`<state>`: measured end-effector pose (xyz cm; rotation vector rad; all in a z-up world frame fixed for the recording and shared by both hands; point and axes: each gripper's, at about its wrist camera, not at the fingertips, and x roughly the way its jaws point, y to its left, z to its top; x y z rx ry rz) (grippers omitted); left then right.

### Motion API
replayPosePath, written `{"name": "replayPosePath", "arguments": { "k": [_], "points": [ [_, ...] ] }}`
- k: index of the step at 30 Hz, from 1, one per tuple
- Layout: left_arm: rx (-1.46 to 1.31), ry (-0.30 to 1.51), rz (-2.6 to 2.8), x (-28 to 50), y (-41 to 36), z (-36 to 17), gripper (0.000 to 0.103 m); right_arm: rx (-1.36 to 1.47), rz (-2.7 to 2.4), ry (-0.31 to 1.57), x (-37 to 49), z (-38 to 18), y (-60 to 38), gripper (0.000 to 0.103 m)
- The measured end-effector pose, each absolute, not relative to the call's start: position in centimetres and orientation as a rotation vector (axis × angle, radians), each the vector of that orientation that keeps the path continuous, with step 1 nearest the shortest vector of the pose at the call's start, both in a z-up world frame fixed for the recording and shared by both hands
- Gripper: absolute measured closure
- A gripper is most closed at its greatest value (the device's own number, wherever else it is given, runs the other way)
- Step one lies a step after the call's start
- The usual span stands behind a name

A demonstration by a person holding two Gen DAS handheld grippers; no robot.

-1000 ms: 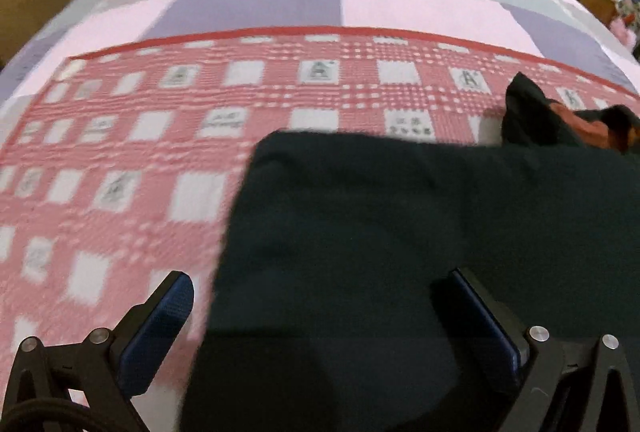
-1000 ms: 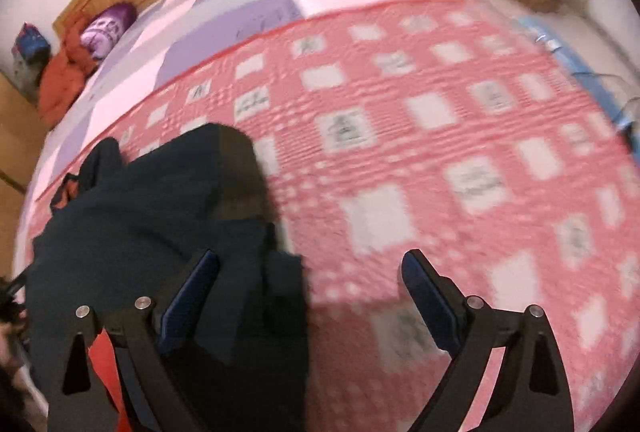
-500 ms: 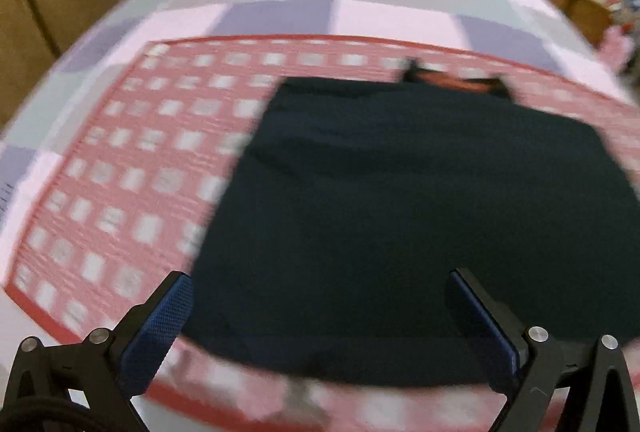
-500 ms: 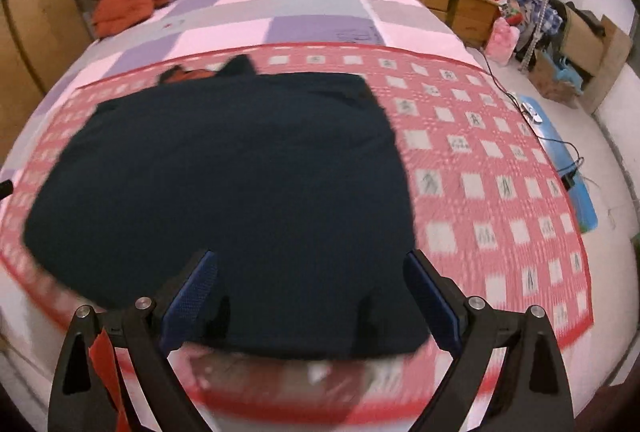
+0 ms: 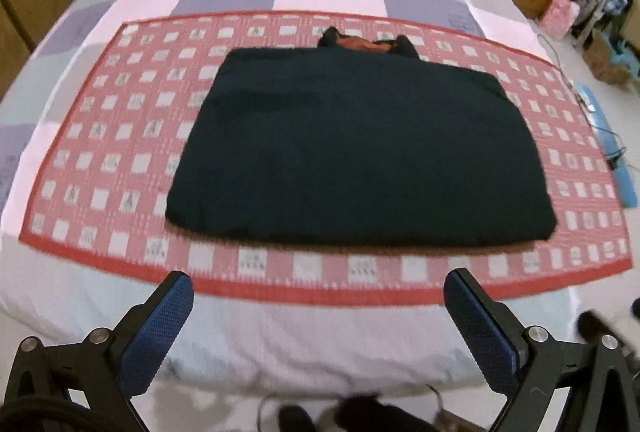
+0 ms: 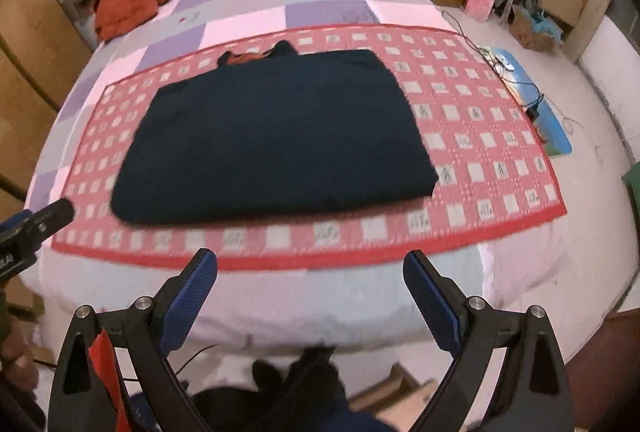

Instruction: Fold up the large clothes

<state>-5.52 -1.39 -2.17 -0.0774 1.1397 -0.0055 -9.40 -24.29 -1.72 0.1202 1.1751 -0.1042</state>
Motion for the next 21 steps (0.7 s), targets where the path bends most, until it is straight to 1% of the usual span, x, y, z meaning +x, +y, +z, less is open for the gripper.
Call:
{"name": "replayPosePath", "arguments": {
  "k": [5,8,14,21],
  "points": [
    [-0.069,1.13,-0.02,-7.9,-1.4,1.0,0.0,0.171,-0.079,1.235,-12.4,0.7,-21.6,0.007],
    [-0.047,1.107,-0.034,-9.5,-1.5,2.4,0.0,0.151,-0.087,1.222,-14.0,2.2,-20.4,0.007],
    [-0.044,1.107,-0.058,-11.1,-1.6,3.6,0.0,0.152,-0.121,1.176,-15.7,4.5,-20.2,0.007],
    [-0.042,1.08,-0.06,-11.3,-1.4,4.5,0.0,0.146,-0.12,1.156,-16.7,5.9,-19.9,0.007]
  ]
}}
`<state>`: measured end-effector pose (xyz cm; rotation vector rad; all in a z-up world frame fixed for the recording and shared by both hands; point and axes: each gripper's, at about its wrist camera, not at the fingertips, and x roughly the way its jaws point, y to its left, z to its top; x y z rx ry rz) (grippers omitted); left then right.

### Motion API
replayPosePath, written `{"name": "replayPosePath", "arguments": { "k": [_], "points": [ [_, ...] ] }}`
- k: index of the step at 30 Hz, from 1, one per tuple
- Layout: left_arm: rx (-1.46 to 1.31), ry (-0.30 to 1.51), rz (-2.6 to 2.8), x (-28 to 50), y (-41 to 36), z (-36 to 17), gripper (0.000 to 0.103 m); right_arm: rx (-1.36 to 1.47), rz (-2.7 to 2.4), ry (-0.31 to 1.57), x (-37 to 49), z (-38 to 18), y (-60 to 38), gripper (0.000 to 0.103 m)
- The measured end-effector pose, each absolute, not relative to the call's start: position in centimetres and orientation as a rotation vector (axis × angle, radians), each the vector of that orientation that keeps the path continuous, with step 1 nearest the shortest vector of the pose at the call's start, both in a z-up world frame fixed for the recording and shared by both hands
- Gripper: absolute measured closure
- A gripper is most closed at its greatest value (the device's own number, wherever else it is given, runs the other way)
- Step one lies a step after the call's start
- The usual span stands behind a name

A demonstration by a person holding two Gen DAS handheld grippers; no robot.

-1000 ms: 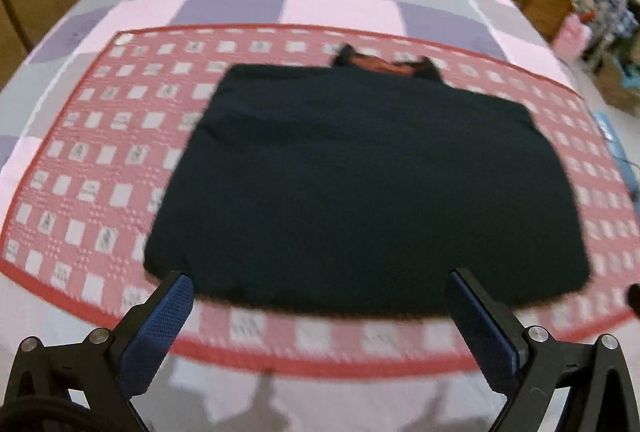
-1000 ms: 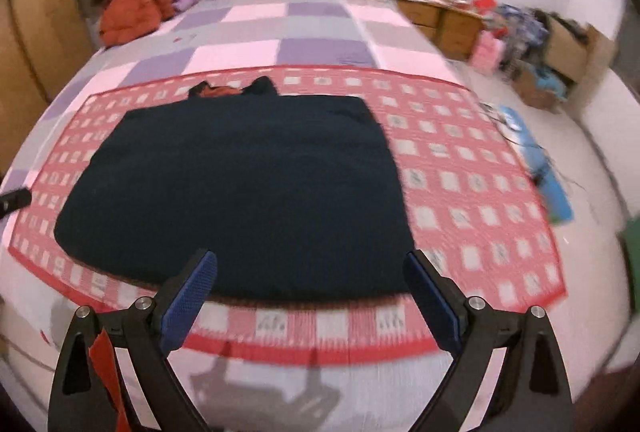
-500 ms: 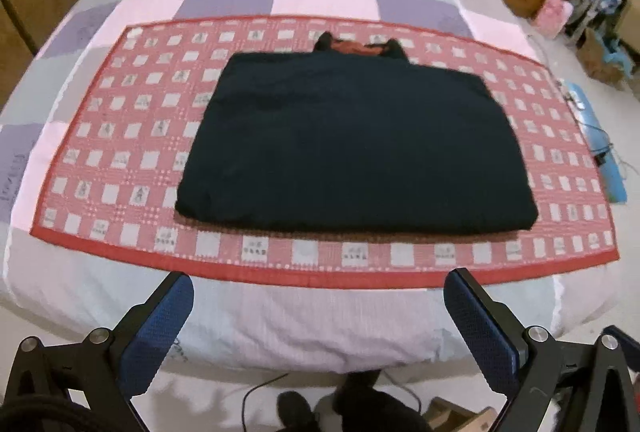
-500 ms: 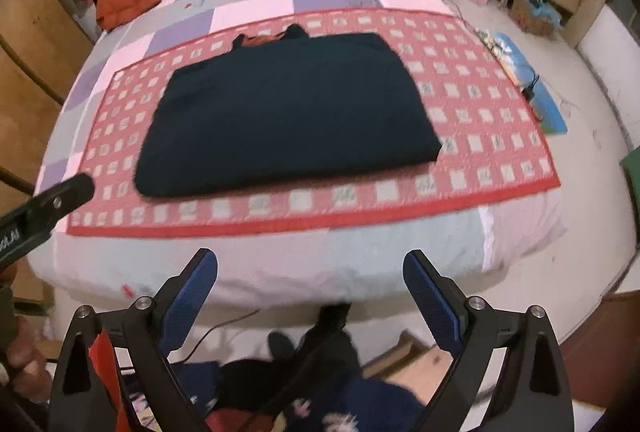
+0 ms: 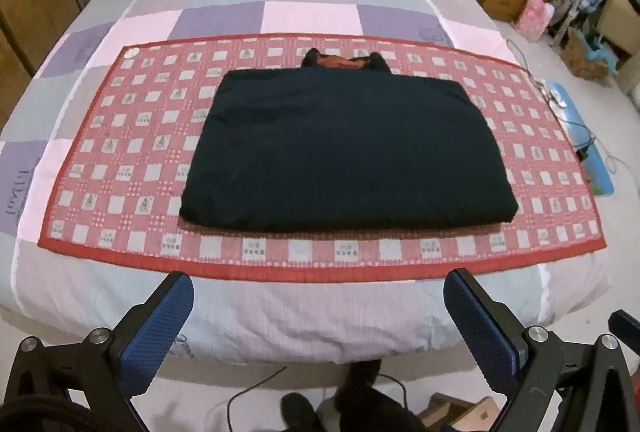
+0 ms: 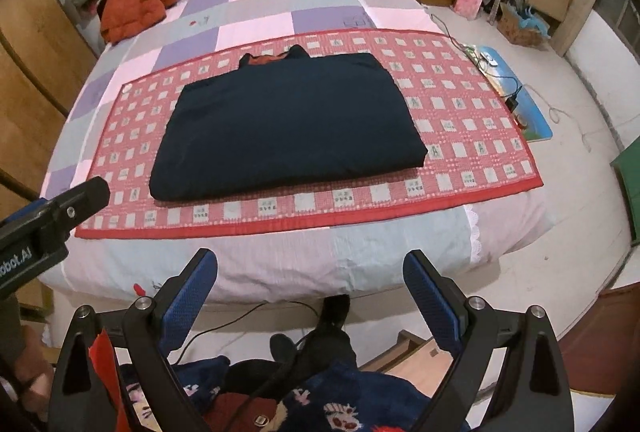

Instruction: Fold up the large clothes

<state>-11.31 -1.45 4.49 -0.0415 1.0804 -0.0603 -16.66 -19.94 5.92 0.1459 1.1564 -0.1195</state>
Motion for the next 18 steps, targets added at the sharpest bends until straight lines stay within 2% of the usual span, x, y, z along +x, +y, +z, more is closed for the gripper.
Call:
{"name": "replayPosePath", "arguments": {
  "k": [18],
  "points": [
    [-0.006,1.068,-0.075,-10.5,-2.1,5.0,0.0,0.116,-0.114,1.13,-15.5,7.3,-19.2,0.007]
  ]
}}
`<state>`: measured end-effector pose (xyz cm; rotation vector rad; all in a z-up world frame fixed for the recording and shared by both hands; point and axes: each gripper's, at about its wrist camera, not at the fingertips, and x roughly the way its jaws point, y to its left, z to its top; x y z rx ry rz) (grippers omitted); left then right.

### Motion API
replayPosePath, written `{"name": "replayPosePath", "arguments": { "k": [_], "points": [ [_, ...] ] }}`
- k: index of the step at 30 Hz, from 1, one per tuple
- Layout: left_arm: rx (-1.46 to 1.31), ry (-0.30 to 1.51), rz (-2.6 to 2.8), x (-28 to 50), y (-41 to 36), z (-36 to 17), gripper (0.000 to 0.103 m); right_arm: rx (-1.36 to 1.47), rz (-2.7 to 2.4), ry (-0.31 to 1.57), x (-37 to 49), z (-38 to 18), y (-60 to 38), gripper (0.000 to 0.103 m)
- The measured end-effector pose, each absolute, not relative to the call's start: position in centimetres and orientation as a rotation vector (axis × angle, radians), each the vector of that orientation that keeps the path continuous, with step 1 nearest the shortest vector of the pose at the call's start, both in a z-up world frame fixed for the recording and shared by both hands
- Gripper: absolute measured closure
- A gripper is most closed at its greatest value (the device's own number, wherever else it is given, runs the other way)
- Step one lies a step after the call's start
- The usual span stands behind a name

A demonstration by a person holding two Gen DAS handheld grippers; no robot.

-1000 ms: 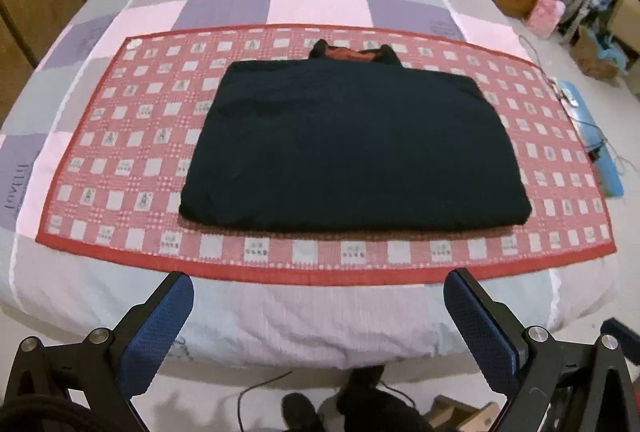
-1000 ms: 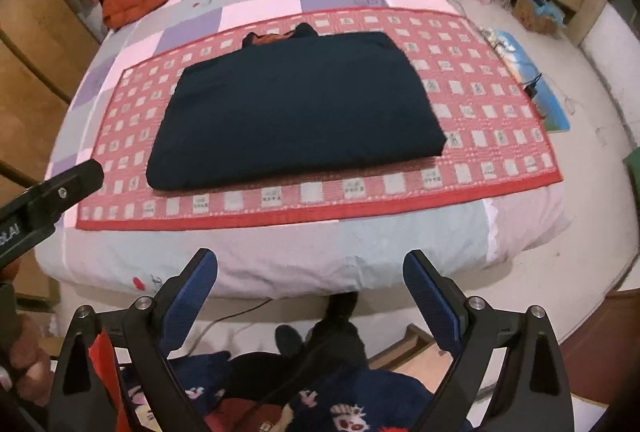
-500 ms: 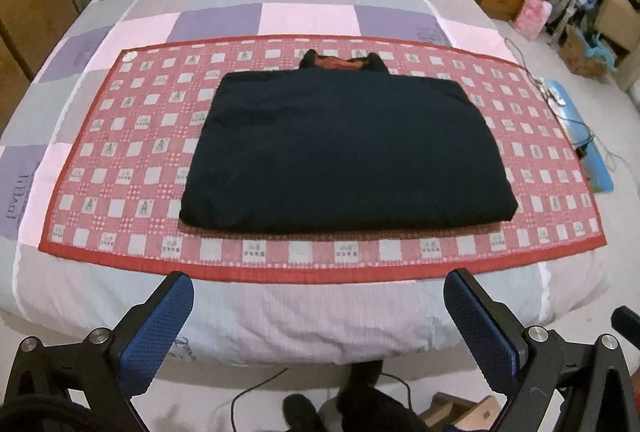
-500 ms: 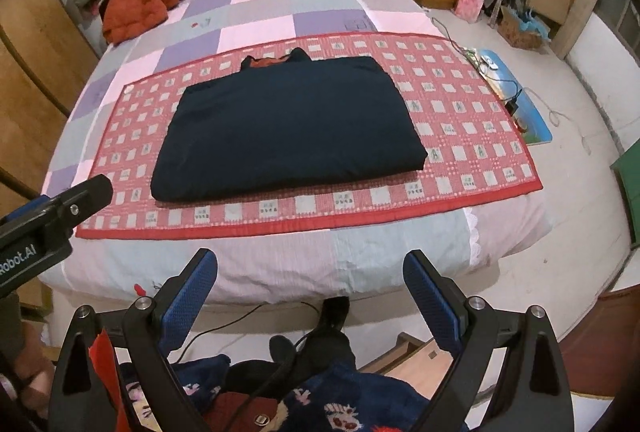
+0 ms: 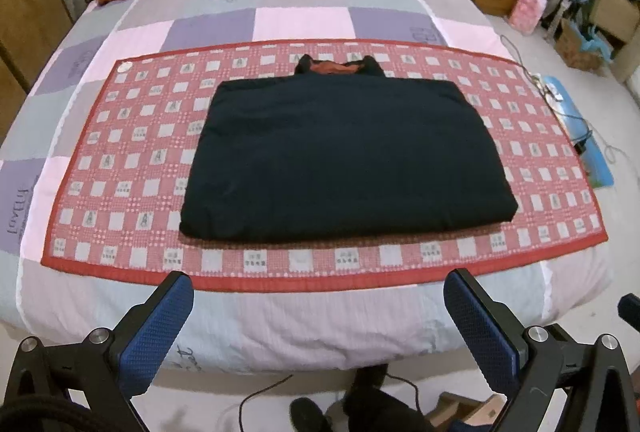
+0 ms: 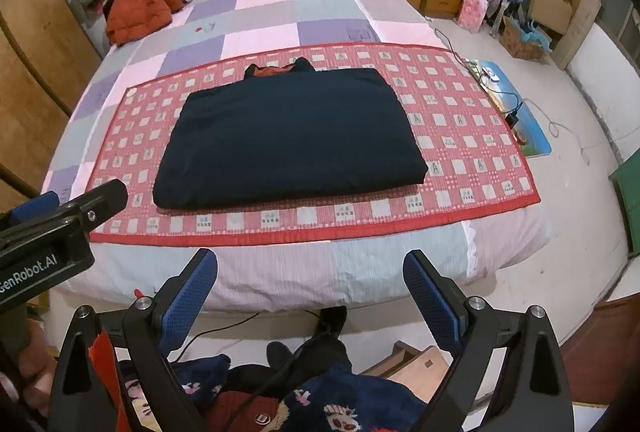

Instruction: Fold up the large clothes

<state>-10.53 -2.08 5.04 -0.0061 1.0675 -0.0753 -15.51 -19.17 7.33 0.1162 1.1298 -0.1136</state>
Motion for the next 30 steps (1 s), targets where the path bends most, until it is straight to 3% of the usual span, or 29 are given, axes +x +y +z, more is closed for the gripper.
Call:
{"name": "replayPosePath", "arguments": {
  "k": [30],
  "points": [
    [0.033,1.09,-0.095,-10.09,-1.73,4.73,0.0,0.114,-0.109,1.127,-15.15,7.55,-19.8,0.007]
  ]
}}
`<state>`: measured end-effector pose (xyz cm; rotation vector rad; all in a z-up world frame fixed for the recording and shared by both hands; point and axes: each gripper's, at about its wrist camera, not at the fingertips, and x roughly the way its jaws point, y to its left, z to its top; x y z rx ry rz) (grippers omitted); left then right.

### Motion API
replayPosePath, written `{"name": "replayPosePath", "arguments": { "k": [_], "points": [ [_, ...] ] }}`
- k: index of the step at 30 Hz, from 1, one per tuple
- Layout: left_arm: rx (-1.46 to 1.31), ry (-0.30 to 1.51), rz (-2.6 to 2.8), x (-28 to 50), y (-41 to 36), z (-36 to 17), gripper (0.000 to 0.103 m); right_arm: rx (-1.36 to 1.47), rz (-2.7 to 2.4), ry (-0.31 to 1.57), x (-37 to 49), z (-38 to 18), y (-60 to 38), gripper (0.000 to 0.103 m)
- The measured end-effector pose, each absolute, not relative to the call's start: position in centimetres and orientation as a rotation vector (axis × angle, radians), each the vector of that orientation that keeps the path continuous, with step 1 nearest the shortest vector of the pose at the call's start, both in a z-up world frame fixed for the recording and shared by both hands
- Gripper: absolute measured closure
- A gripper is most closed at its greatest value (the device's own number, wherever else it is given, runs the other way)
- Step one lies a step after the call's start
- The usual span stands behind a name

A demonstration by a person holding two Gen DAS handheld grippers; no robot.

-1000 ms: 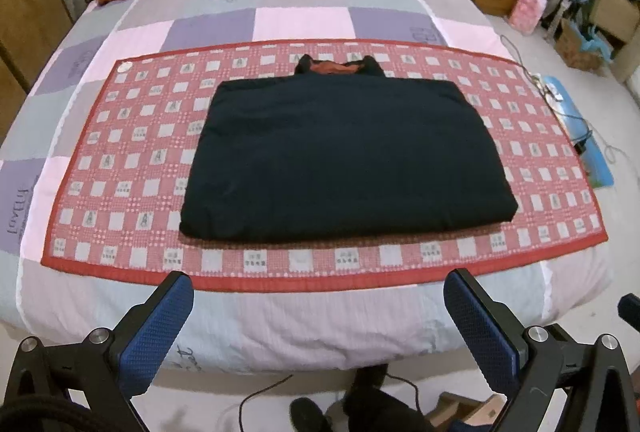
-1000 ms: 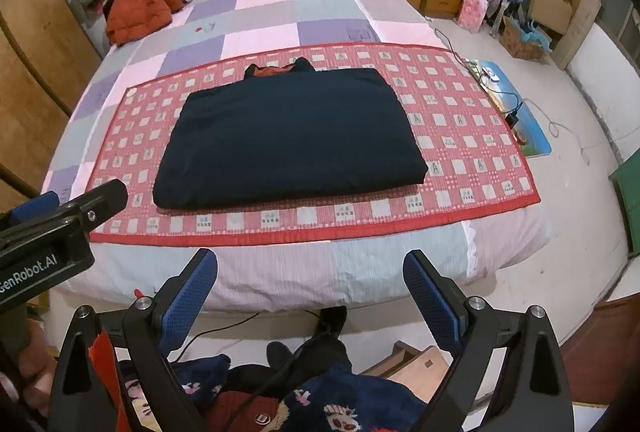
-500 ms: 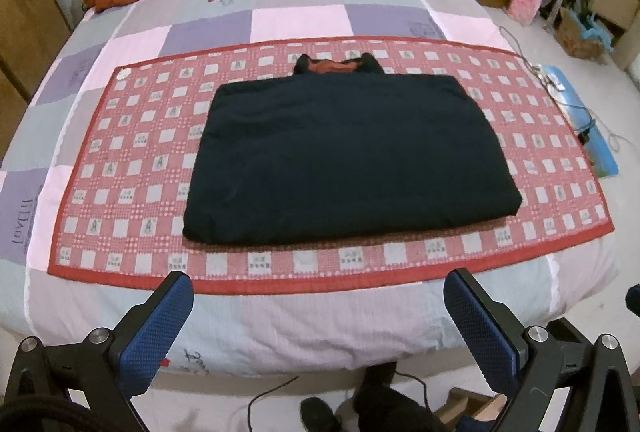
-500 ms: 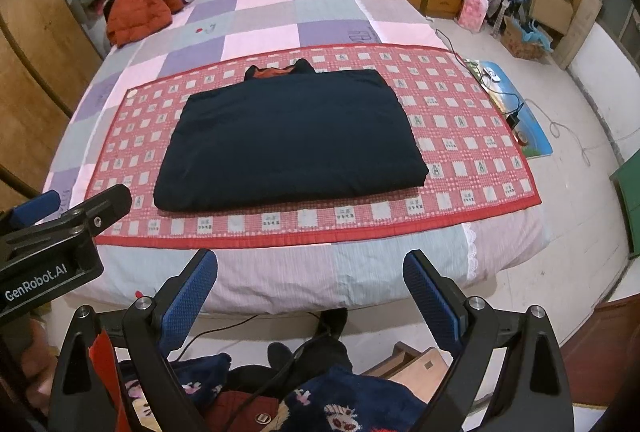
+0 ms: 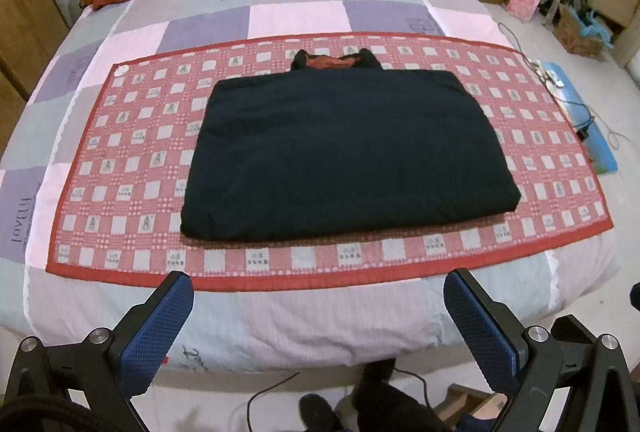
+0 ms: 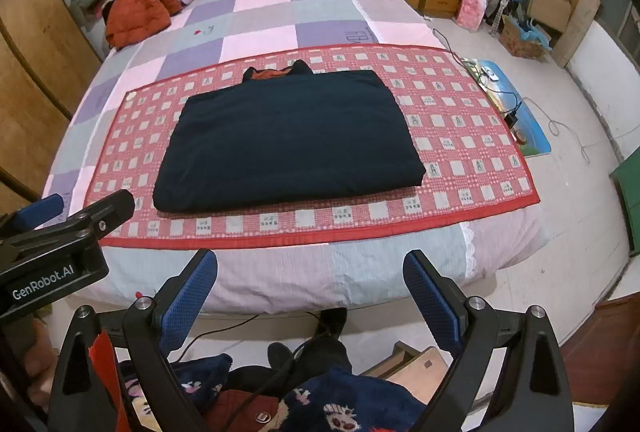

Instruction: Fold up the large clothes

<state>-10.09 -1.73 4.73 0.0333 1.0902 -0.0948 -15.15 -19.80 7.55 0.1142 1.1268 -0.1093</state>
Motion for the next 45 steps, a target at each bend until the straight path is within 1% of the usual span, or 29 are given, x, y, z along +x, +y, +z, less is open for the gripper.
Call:
{"name": "replayPosePath", "arguments": {
  "k": [45],
  "points": [
    [0.027,1.093,-0.102,-10.1,-2.3,4.7,0.0,0.125,-0.117,1.129,-15.8,7.4,-20.9,0.007]
  ]
}}
